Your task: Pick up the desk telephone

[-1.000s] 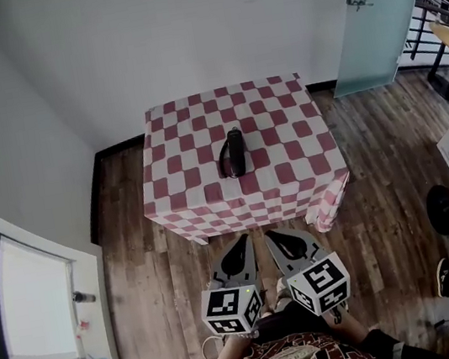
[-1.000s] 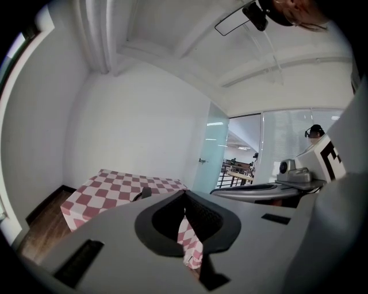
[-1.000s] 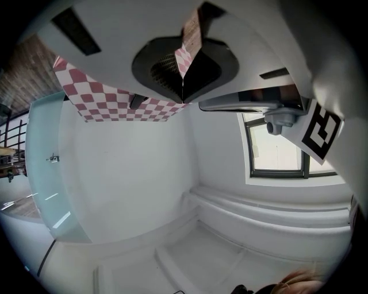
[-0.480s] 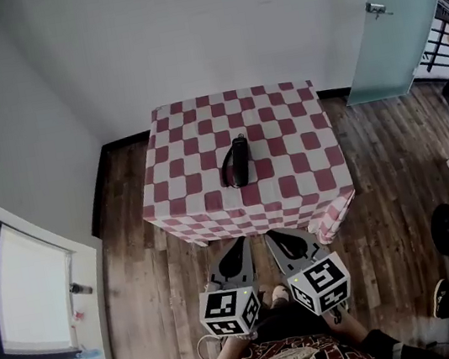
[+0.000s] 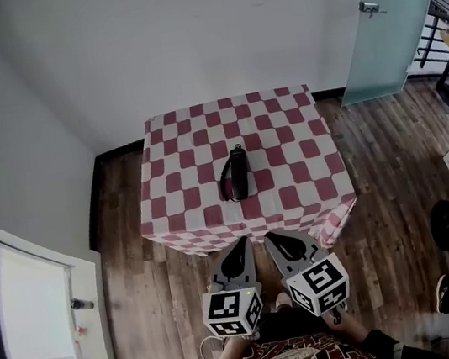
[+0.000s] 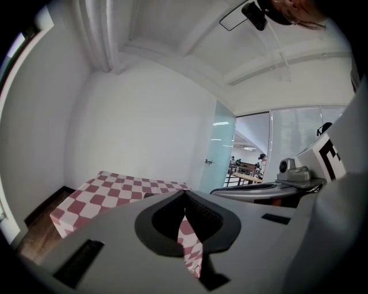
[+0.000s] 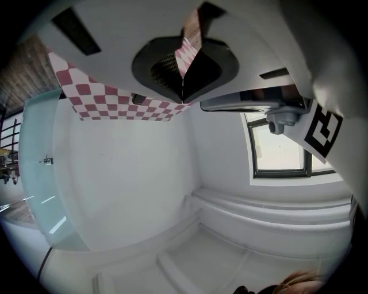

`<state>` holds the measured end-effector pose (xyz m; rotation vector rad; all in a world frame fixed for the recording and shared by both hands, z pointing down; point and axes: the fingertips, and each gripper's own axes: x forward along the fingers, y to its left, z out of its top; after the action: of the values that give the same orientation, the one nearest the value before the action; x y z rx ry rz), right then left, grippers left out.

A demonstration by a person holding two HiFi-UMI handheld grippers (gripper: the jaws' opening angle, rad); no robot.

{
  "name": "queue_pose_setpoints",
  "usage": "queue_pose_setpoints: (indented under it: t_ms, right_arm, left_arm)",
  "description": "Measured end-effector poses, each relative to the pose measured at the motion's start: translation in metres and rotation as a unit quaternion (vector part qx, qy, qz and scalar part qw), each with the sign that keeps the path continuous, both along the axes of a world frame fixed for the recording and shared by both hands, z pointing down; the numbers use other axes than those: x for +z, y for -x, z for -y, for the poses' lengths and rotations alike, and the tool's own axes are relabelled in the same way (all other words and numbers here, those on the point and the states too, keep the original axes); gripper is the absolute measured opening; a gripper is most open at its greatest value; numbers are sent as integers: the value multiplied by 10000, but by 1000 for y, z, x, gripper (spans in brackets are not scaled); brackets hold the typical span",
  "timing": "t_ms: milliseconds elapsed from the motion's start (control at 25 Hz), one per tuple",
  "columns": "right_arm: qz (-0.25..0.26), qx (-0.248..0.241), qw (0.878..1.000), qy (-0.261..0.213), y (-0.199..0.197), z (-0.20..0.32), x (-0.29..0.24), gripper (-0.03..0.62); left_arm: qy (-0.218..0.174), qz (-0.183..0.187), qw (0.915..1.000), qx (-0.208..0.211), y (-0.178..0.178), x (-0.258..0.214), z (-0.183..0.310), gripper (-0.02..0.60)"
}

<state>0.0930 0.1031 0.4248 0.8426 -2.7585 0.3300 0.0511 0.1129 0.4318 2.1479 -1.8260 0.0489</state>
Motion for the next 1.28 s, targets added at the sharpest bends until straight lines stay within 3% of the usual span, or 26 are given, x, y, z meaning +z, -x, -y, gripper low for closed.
queue_pose_setpoints:
  t_ms: [840,1280]
  right_arm:
    - [-37,551,9984,74,84,93,9,20]
    - [-195,827,9962,192,102,112,21,20]
  left_arm:
    - [85,-137,9976,678,77,13,94,9]
    - [238,-163,9959,861,101,24,112,9]
